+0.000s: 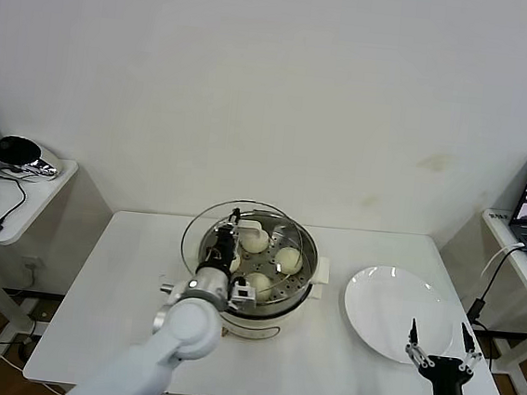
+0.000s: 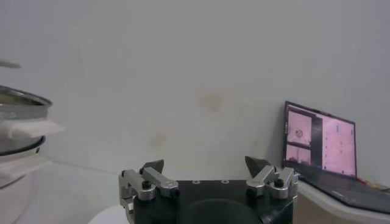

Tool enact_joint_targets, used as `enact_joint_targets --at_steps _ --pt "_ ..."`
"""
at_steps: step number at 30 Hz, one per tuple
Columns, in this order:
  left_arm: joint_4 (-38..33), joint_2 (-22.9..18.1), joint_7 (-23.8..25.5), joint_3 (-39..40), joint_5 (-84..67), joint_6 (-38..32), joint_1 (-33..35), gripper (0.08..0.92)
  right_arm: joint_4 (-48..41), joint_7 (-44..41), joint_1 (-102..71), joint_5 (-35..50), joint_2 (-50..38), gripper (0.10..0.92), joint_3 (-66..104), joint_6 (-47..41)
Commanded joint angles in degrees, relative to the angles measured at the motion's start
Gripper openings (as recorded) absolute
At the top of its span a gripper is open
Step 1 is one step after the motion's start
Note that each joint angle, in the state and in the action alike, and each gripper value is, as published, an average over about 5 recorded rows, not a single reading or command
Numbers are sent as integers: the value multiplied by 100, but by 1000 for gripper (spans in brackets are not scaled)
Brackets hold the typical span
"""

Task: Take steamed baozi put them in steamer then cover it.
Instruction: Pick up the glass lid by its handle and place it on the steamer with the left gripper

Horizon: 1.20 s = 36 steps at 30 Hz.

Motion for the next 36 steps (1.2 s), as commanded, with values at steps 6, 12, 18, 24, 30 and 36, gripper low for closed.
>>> enact_joint_targets --at_steps 6,12,18,24,30,36 --pt "716 -778 27 245 584 2 -119 150 -33 2 7 -44 -15 823 -43 19" --pt "713 -828 26 260 590 -3 -84 150 -40 2 0 -40 -22 823 -39 26" --pt "708 -820 39 233 641 -18 -42 150 -41 0 -2 -40 -24 823 -51 28" --pt "705 -770 37 126 644 -33 -1 150 -49 -3 -4 -39 -34 823 -57 33" --pt "775 -793 10 51 635 -51 29 150 -64 -9 1 -44 -40 823 -87 39" --pt "806 -878 -14 27 608 -74 51 150 -62 -16 1 -41 -58 823 -95 37"
